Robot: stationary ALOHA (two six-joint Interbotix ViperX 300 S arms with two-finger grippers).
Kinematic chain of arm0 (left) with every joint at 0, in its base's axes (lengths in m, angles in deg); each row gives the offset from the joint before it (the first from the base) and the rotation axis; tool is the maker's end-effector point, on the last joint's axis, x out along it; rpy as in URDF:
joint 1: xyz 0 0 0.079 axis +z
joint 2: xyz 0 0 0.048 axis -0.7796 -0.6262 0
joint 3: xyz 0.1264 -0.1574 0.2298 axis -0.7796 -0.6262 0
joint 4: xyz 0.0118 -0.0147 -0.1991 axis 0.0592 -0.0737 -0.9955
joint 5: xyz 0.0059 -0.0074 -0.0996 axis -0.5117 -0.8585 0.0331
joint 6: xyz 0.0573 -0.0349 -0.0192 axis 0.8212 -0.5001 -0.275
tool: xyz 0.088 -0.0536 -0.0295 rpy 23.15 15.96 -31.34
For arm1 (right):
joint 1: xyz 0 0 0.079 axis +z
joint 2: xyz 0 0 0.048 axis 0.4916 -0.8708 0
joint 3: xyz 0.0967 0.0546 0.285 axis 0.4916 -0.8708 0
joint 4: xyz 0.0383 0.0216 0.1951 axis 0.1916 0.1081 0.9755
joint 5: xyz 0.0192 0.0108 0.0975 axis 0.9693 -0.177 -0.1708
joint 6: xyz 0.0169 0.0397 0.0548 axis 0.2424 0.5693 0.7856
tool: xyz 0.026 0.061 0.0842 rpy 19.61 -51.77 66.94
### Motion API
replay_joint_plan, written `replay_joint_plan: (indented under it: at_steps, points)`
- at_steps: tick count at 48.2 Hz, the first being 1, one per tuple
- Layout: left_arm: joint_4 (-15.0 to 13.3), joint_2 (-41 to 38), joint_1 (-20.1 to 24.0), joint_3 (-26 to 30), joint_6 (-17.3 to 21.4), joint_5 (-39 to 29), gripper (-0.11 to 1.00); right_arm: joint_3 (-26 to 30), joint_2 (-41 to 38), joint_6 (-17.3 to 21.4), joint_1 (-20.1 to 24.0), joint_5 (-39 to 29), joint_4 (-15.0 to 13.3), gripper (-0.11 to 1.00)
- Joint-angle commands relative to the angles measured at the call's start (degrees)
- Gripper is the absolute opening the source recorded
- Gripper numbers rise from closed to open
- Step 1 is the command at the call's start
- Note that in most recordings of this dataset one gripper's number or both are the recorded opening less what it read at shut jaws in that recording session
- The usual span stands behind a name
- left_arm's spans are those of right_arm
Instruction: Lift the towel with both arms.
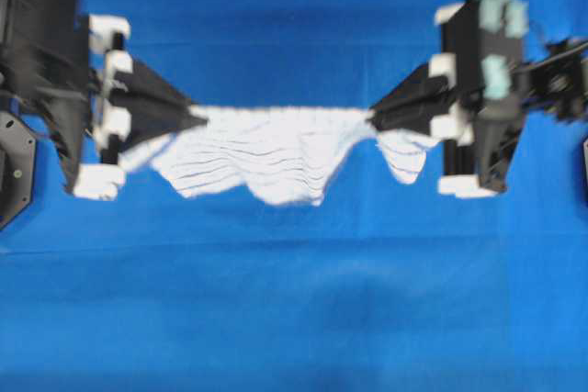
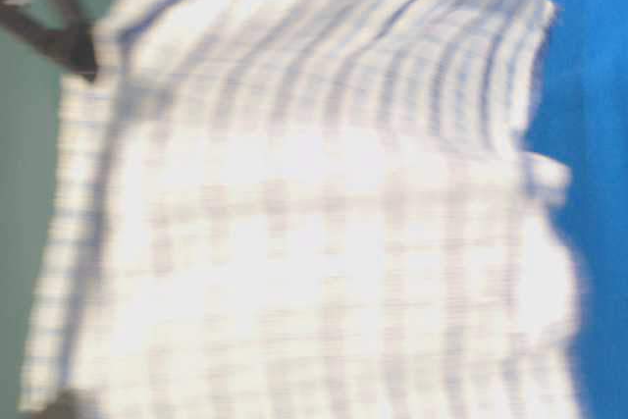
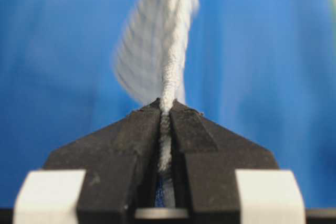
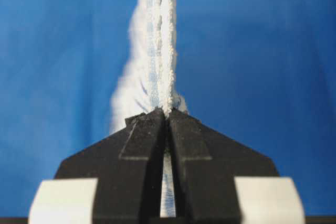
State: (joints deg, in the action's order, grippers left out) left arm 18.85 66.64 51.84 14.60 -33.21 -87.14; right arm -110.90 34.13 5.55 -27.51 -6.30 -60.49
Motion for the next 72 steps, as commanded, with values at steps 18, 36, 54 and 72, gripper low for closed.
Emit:
replay_joint_plan:
  at_steps: [18,36,54,72]
  points:
    - [0.3,4.9,5.8,12.1,8.1,-7.6,0.01,14.9,2.5,-0.4,-0.5,-8.8,-4.9,0.03]
    - [0.3,4.6,6.2,13.7,10.4,-7.4,0.01,16.3,2.0,-1.2,-0.5,-9.5,-4.9,0.03]
    - [0.3,4.8,7.4,13.5,13.4,-6.5,0.13,16.2,1.3,-3.0,-2.3,-9.4,-5.1,0.10]
    - [0.2,5.7,7.4,12.0,13.0,-6.5,0.93,15.6,-0.1,-2.5,-3.3,-9.5,-6.2,0.63]
